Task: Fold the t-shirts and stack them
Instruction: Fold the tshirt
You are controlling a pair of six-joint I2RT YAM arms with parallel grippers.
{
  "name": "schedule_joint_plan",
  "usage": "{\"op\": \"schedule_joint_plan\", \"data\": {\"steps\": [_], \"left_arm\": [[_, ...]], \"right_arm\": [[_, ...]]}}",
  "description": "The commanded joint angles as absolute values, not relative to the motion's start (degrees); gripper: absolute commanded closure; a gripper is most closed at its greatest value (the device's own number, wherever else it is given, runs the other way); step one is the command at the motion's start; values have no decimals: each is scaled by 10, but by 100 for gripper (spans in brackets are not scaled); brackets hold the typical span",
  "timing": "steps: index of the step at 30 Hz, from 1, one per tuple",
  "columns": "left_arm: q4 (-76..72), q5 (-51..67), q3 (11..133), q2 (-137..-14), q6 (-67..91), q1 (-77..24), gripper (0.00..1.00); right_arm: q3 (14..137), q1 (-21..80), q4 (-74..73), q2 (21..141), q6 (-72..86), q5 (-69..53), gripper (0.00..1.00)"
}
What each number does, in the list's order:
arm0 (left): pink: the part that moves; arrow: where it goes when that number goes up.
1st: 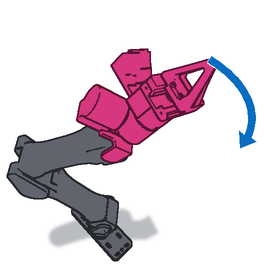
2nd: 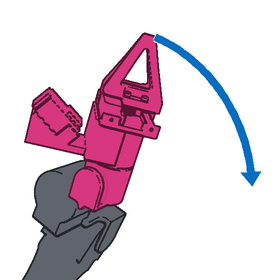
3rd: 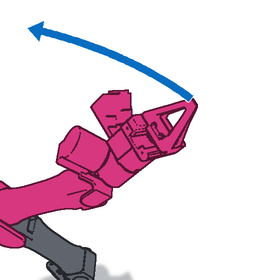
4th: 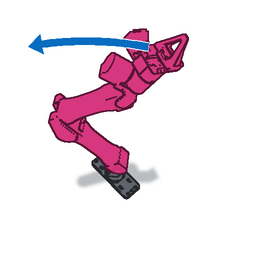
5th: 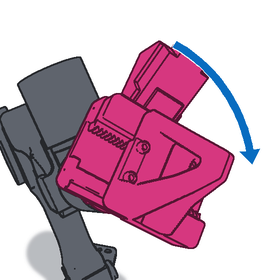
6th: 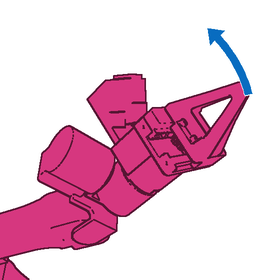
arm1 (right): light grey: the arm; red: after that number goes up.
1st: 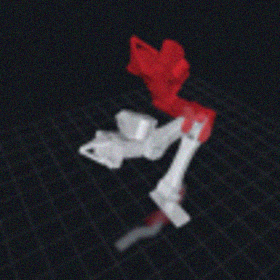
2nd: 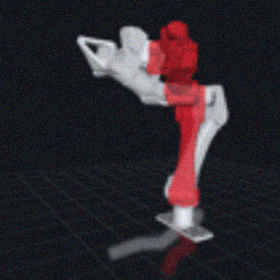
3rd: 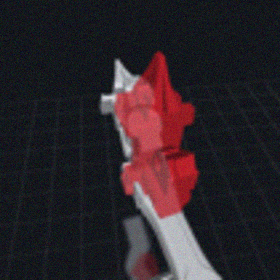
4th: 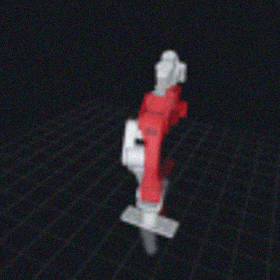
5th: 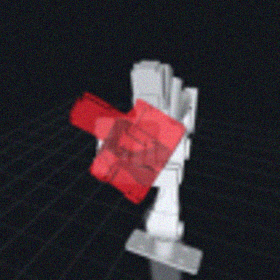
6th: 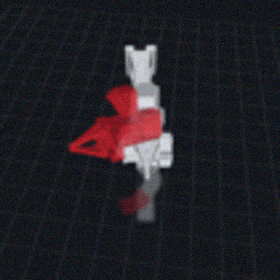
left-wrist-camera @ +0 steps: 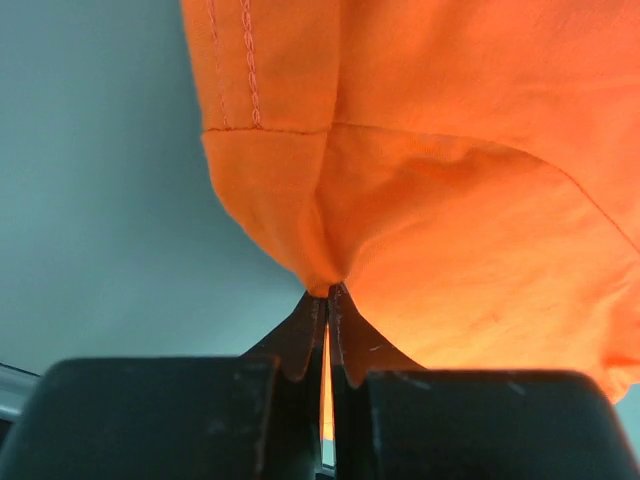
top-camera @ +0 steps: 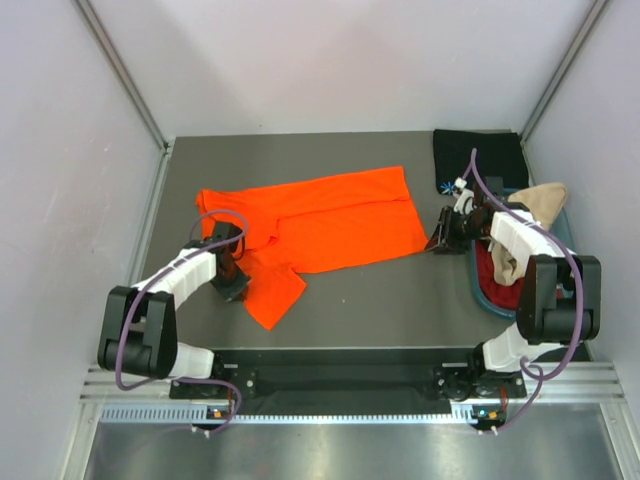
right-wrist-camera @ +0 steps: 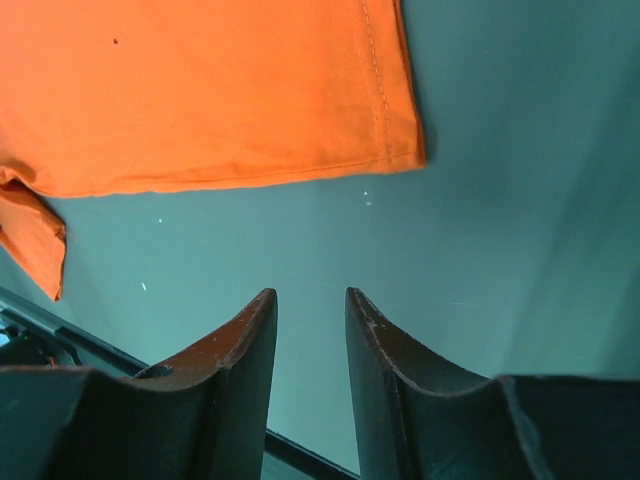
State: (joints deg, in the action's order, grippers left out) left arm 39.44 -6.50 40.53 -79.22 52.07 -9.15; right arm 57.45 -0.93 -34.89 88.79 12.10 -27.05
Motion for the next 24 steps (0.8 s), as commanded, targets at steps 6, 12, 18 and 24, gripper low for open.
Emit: {"op": "schedule_joint_plan", "data": {"steps": [6, 12, 18, 24], "left_arm": [[383, -75, 411, -801, 502, -89, 100], [391, -57, 417, -780, 497, -90, 100], [403, -55, 427, -765, 487, -90, 100], [402, -40, 425, -751, 489, -90, 100]], "right_arm": [[592, -23, -322, 904, 153, -244, 68], [583, -26, -309, 915, 182, -201, 68], [583, -26, -293, 945, 178, -191, 68], [594, -26, -271, 980, 178, -196, 67]]}}
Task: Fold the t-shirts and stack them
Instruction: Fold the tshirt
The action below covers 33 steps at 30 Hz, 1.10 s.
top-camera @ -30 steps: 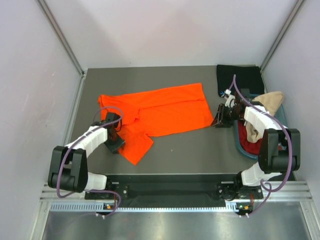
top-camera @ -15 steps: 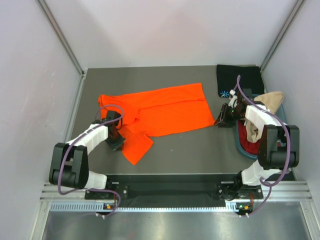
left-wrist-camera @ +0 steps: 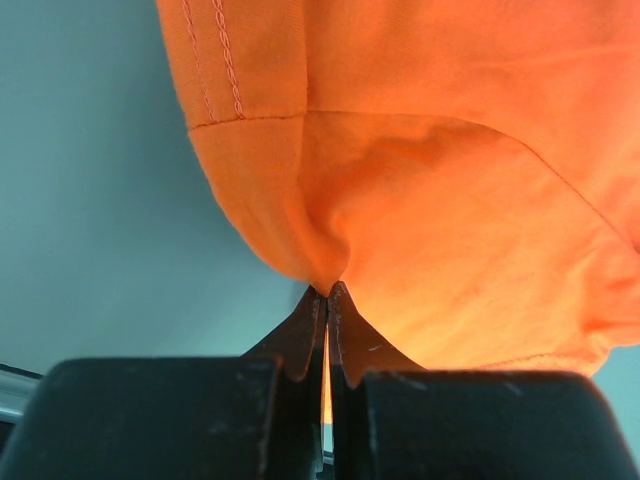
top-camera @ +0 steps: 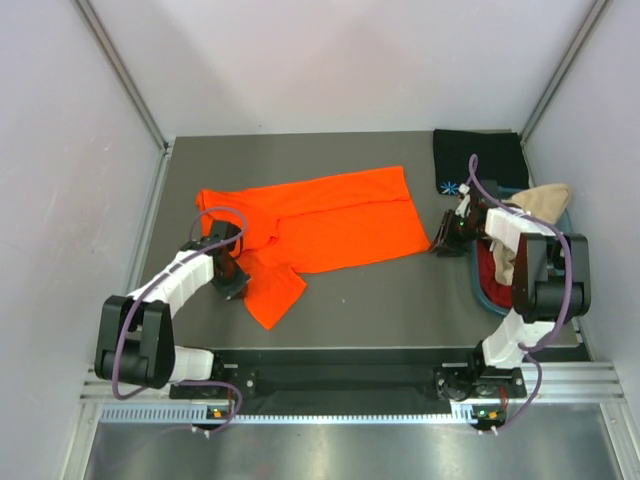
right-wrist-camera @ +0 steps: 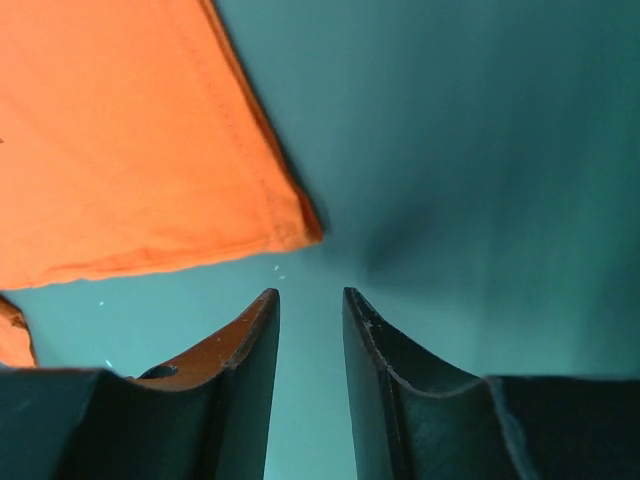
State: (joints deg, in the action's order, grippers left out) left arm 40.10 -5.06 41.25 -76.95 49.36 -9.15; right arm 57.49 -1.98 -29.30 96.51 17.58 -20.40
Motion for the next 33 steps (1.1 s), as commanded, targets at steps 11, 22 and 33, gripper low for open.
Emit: {"op": "schedule_joint_plan", "data": {"steps": [11, 22, 33], "left_arm": [[409, -46, 429, -731, 491, -90, 100], [411, -42, 429, -725, 497, -89, 100], [433, -53, 442, -715, 479, -87, 100]], "right_arm": [[615, -25, -253, 1026, 192, -192, 68], [620, -21, -248, 1045, 192, -200, 73], [620, -13, -261, 1020, 194, -179, 100]]}}
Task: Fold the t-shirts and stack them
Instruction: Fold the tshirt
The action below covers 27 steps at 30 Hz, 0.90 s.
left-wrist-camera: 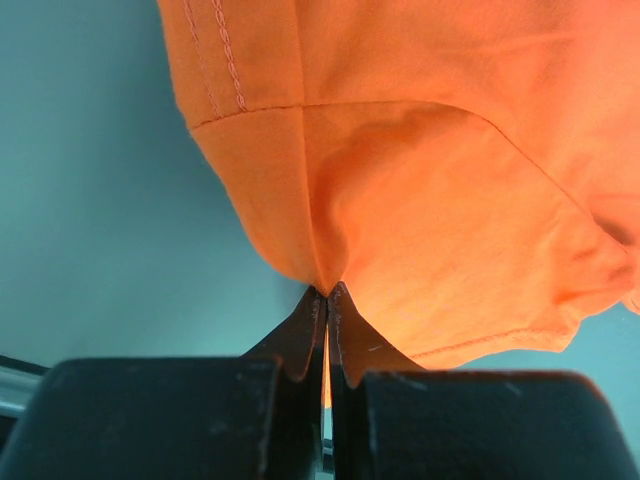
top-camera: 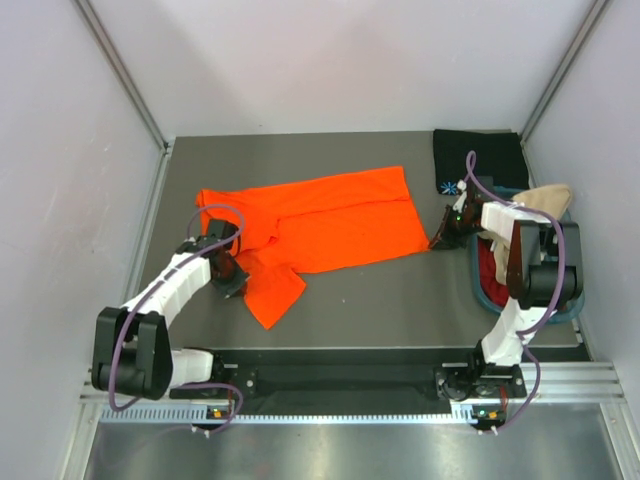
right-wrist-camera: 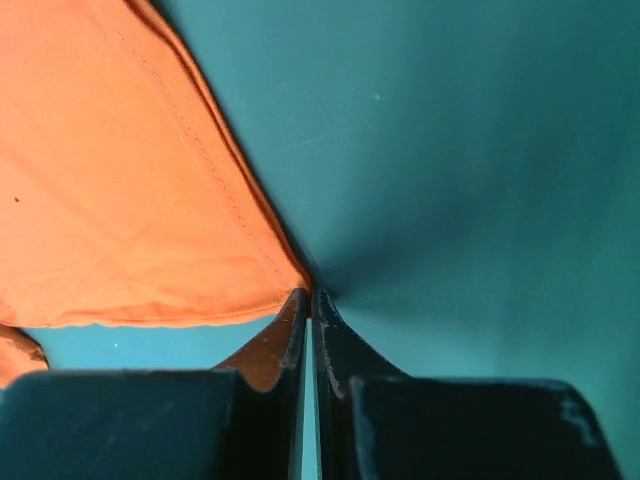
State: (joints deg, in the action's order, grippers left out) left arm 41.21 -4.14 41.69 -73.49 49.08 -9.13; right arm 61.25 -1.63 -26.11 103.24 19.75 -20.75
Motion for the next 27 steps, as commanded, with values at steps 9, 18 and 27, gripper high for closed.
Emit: {"op": "schedule_joint_plan", "data": {"steps": [9, 18, 27], "left_arm": [[428, -39, 472, -664, 404, -73, 100], [410, -33, 532, -693, 379, -74, 100], [430, -75, 605, -723, 361, -73, 100]], "right_arm": [[638, -11, -283, 1000, 179, -179, 100], [695, -4, -297, 1024, 183, -201, 100], [734, 14, -312, 1031, 201, -214, 100]]}}
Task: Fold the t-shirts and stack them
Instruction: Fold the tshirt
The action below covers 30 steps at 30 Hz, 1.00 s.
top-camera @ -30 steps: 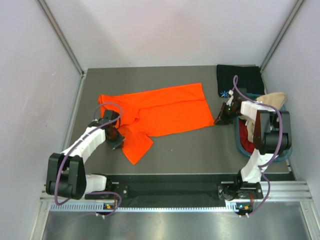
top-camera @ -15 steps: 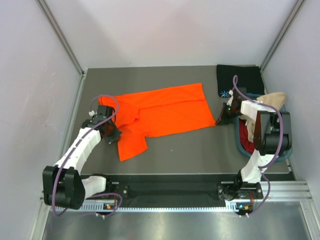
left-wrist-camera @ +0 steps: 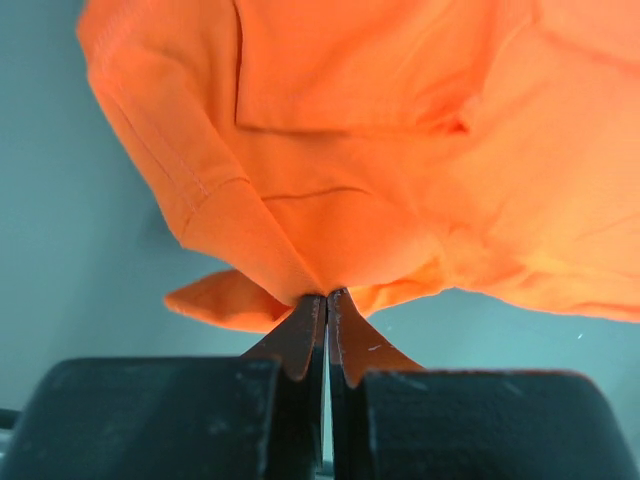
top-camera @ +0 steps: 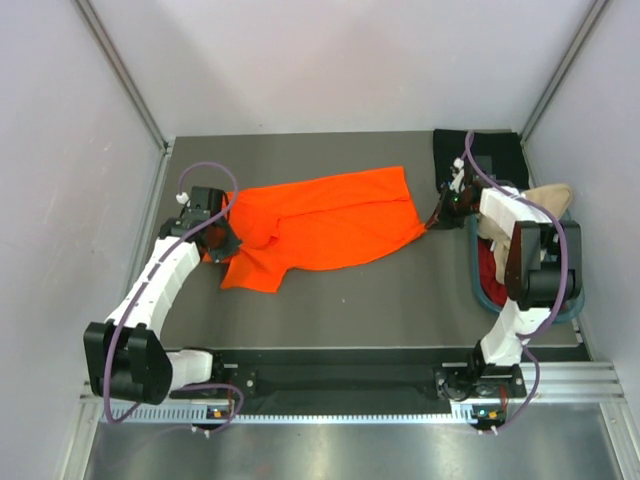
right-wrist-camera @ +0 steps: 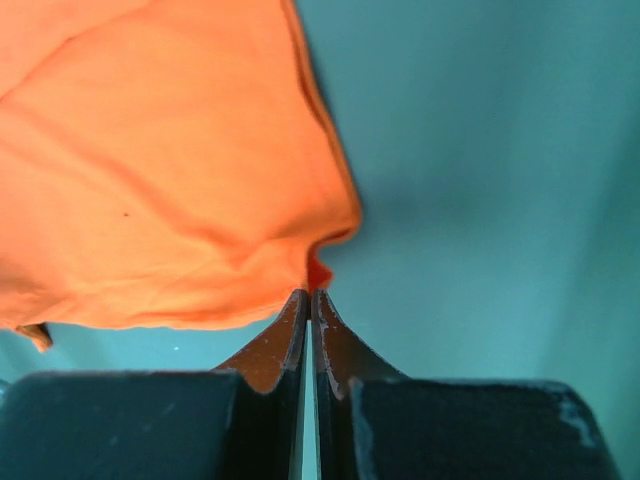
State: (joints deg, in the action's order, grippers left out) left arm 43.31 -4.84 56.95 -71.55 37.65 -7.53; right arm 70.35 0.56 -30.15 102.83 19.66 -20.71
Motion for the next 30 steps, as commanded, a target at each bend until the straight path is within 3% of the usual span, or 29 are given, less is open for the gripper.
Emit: {"op": "schedule_joint_plan", "data": {"steps": [1, 17, 30], "left_arm": [[429, -78, 609, -727, 360, -73, 100], [433, -61, 633, -780, 336, -4, 100], [415, -43, 662, -815, 318, -4, 100]], "right_arm": [[739, 14, -315, 1033, 200, -214, 100], [765, 8, -316, 1059, 207, -181, 100], [825, 6, -326, 1098, 206, -179, 100]]}}
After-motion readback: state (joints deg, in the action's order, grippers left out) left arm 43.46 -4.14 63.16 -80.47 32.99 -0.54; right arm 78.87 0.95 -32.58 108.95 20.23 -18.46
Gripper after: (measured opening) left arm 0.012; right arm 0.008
